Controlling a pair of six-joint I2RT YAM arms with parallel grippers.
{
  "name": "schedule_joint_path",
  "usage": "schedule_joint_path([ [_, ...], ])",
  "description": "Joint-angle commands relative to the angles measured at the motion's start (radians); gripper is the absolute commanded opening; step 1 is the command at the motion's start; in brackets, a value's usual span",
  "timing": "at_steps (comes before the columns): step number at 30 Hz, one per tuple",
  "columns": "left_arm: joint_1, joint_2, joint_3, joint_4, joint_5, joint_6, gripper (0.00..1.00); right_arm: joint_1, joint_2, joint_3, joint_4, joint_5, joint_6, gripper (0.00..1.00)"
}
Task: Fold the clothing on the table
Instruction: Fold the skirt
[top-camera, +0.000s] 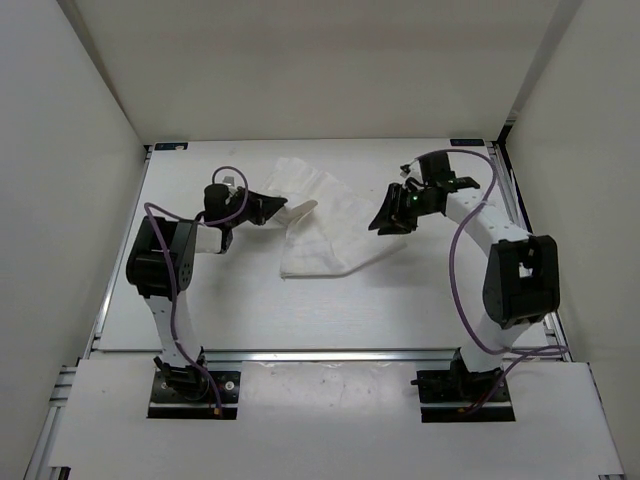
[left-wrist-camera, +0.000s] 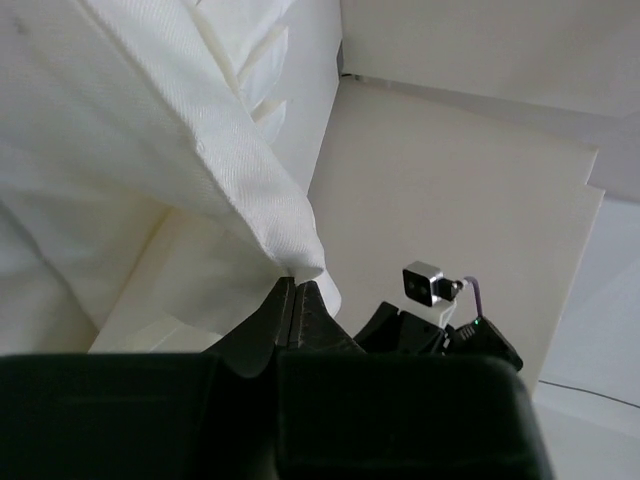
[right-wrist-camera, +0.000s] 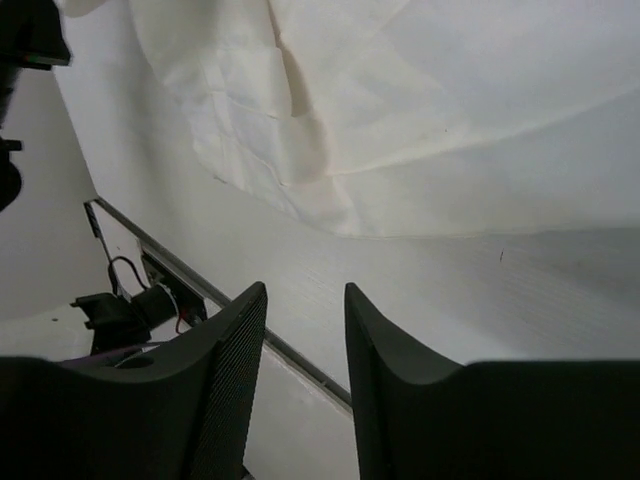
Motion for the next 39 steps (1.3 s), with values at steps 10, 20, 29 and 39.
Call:
schedule_joint_path([
  [10, 0.118, -0.367, -0.302, -0.161, 0.009, 0.210, 0.00, 0.060, 0.328, 0.136, -0.126, 0.002, -0.092, 0.29],
  [20, -0.015, -0.533, -0.429, -0.368, 0.010, 0.346, 0.00, -0.090, 0.652, 0.666, -0.463, 0.298, -0.209, 0.27],
  [29, -0.028, -0.602, -0.508, -0.395, 0.026, 0.357, 0.00, -0.094, 0.346, 0.478, -0.359, 0.131, -0.247, 0.50],
  [39, -0.049, -0.624, -0.541, -0.385, 0.032, 0.345, 0.00, 0.054, 0.005, -0.157, -0.217, 0.084, -0.111, 0.53],
])
